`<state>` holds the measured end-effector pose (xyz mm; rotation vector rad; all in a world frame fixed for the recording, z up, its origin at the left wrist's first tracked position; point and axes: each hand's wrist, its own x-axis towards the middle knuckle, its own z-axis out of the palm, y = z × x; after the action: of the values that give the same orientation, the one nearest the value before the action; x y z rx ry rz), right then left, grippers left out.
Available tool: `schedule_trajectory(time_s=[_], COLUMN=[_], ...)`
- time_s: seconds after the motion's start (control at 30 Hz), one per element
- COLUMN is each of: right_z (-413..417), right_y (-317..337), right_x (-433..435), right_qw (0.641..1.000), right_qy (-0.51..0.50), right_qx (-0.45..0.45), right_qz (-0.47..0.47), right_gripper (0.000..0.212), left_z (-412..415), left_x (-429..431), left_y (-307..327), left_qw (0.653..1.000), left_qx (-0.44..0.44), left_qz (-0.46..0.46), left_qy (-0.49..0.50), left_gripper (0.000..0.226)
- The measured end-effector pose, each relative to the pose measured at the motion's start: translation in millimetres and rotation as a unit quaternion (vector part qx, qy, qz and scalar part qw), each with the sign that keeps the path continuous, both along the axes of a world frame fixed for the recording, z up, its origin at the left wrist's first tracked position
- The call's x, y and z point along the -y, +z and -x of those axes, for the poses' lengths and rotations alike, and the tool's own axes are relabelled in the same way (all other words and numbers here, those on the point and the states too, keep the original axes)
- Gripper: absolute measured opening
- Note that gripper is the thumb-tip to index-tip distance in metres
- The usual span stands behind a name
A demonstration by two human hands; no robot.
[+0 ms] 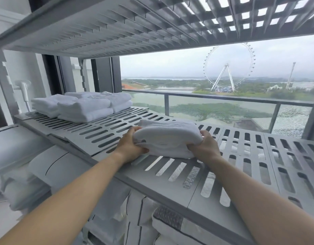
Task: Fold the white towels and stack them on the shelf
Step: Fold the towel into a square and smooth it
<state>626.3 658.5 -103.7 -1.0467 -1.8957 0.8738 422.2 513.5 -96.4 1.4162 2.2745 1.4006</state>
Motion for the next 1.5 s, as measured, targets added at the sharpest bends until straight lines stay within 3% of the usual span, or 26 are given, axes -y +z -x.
schedule_trajectory(time_s=[0.07,0.2,0.4,0.47,0.6,0.77,0.9,0.97,1.07,1.13,1.33,1.5], right_z=[-1,1,2,3,6,3,2,2,0,-1,-2,-5], right_y=[-1,0,4,6,5,1,1,4,5,6,8,7], right_x=[-1,-1,3,4,6,4,3,3,3,3,3,-6], right_qw=[1.000,1.000,0.998,0.997,0.990,0.991,0.996,0.998,0.999,0.999,0.994,0.995], right_qy=[-0.003,-0.007,-0.029,-0.025,-0.016,-0.024,-0.023,-0.023,-0.024,-0.027,-0.033,-0.078], right_qx=[0.004,0.008,0.033,0.036,0.062,0.062,0.046,0.031,0.025,0.025,0.020,0.028], right_qz=[0.004,-0.008,-0.042,-0.060,-0.128,-0.115,-0.076,-0.050,-0.021,-0.013,-0.098,-0.054], right_gripper=[0.064,0.060,0.061,0.060,0.061,0.047,0.046,0.048,0.043,0.039,0.044,0.025], left_z=[2,6,-2,-2,7,0,-14,-19,-24,-25,-20,3], left_x=[3,9,-5,-9,-7,9,22,27,35,36,36,24], left_y=[-1,4,19,29,47,27,22,19,5,-7,-10,-3], left_qw=[0.999,0.969,0.965,0.950,0.912,0.921,0.922,0.942,0.990,0.996,0.997,0.992], left_qx=[0.025,0.224,0.231,0.265,0.332,0.382,0.380,0.328,0.118,0.033,-0.080,-0.120], left_qz=[-0.018,-0.079,-0.117,-0.158,-0.234,-0.064,-0.064,-0.072,-0.062,-0.046,-0.010,0.025], left_qy=[-0.033,-0.074,0.030,0.040,0.057,0.052,0.042,0.021,-0.036,-0.071,-0.020,-0.011], left_gripper=[0.061,0.039,0.022,0.013,0.016,0.018,0.019,0.054,0.117,0.133,0.126,0.112])
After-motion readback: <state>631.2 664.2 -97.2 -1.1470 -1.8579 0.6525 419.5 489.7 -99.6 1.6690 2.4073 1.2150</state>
